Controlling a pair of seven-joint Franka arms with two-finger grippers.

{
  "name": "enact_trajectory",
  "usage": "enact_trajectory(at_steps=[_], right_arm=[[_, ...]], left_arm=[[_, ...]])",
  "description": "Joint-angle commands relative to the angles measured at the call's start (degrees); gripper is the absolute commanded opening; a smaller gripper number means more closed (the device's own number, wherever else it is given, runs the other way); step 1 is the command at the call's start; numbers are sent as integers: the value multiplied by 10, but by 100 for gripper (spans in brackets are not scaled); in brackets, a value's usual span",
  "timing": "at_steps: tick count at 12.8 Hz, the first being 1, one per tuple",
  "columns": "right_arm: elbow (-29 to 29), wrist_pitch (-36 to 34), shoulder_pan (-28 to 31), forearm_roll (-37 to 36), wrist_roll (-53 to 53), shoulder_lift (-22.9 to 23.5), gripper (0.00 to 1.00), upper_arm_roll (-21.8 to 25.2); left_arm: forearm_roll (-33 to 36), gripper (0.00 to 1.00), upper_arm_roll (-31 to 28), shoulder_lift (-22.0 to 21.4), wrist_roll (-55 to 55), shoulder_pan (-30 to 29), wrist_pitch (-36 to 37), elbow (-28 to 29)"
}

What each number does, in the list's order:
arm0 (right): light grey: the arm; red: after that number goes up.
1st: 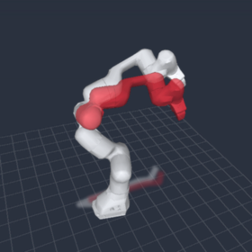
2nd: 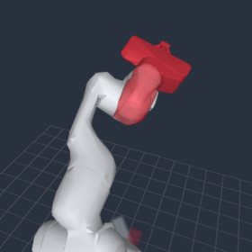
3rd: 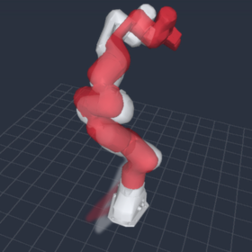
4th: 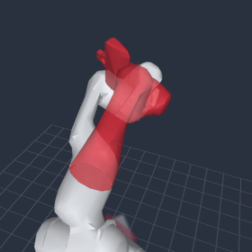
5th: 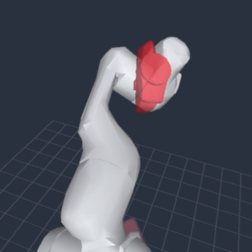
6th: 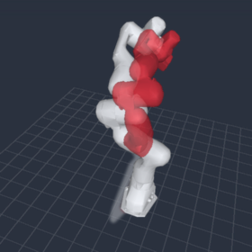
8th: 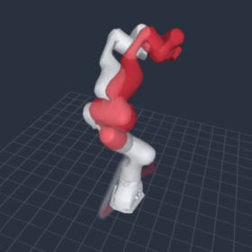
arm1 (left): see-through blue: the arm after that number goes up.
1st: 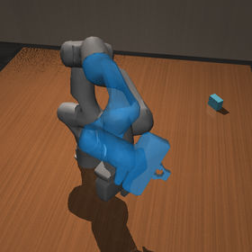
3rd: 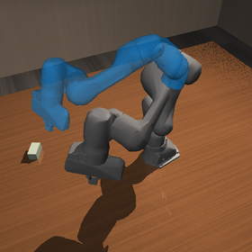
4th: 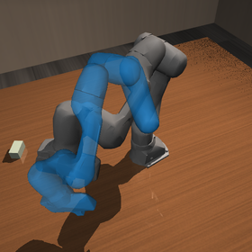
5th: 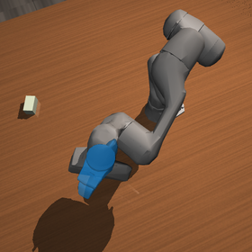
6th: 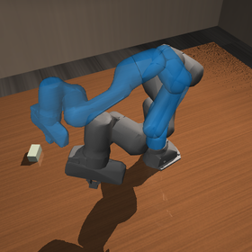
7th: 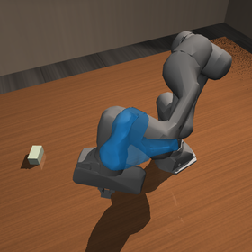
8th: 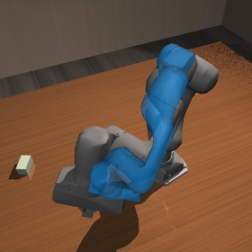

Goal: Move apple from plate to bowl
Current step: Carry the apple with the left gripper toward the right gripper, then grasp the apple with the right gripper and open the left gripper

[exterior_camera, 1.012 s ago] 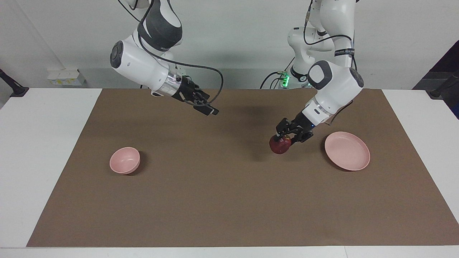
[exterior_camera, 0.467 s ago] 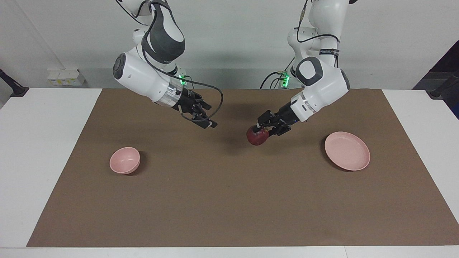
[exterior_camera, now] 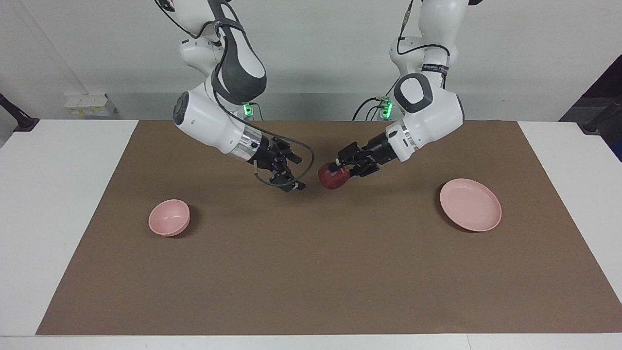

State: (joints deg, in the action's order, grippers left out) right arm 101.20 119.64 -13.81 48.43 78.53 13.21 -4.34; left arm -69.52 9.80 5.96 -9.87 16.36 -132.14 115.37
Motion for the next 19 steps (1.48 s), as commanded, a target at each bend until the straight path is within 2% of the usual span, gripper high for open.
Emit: enact_trajectory(at_steps=[1, 4, 17, 19], right_arm=[[2, 12, -5, 13, 17, 3, 100, -2], [1, 56, -38, 12, 30, 18, 100, -2], [19, 34, -57, -5, 19, 6, 100, -2], [11, 41, -60, -7, 13, 8, 1, -2]], left_arm=[[-25, 0, 5, -11, 7, 2, 9, -3], [-30, 0, 11, -15, 8, 3, 7, -2], [-34, 0, 22, -15, 22, 2, 3, -4], [-33, 1, 22, -15, 22, -1, 7, -5]])
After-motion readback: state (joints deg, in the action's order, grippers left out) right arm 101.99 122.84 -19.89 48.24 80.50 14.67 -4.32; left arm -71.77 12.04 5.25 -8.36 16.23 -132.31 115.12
